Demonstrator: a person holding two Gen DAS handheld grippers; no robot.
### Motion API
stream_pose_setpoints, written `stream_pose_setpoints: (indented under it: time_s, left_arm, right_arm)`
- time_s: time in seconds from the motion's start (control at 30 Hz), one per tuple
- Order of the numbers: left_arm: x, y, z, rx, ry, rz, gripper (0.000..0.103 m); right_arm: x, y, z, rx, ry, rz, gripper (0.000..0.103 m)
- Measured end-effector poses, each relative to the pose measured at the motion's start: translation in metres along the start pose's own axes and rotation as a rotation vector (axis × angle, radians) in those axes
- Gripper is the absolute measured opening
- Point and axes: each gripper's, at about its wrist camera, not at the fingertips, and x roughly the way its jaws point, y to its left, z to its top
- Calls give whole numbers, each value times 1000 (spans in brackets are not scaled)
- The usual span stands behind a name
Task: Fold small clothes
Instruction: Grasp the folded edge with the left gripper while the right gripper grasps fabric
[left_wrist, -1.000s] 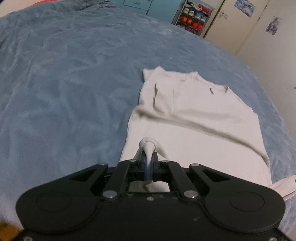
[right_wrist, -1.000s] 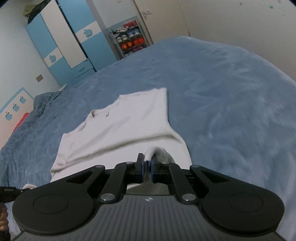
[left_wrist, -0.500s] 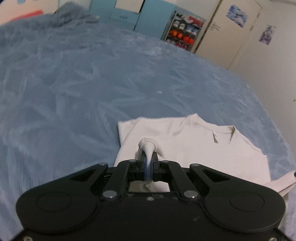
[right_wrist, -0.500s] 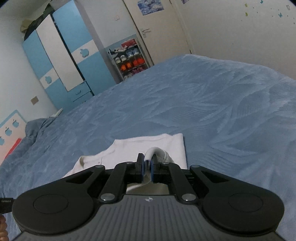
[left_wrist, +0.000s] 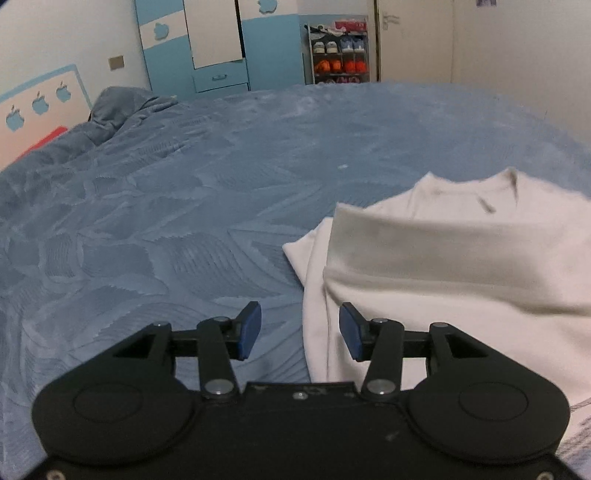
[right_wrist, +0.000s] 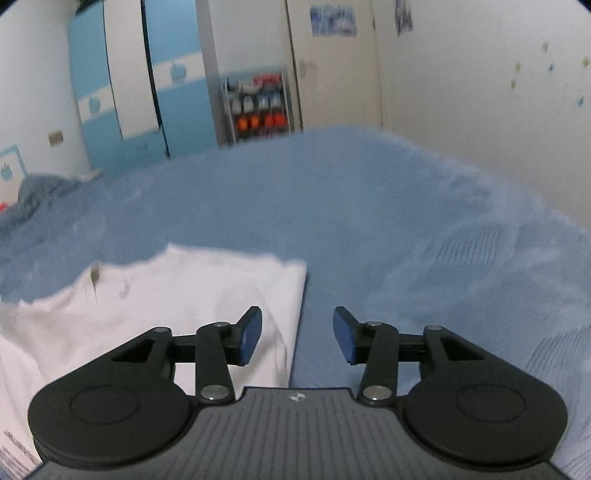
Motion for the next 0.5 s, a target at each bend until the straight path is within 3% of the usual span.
stream_pose_setpoints:
  time_s: [0.27,0.3,0.33,0.37,0.5]
  left_arm:
    - [32,-29,-14,83,34,-11,50]
    - [34,-29,-14,77,37,-22,39]
    - [36,-28,-15,64,49,-49,11]
    - [30,-33,-16,58,50,-73,4]
    - [23,-41,-15,107,6,-31,6]
  right_arm:
    - [32,10,-21,-9,102,10,61]
    - [36,12,-22,-21,107,6,61]
    - [40,12,-21,-31,107,3,61]
    - [41,13,-20,-38,96,2,61]
    - [32,10,-13,-28,48,20,61]
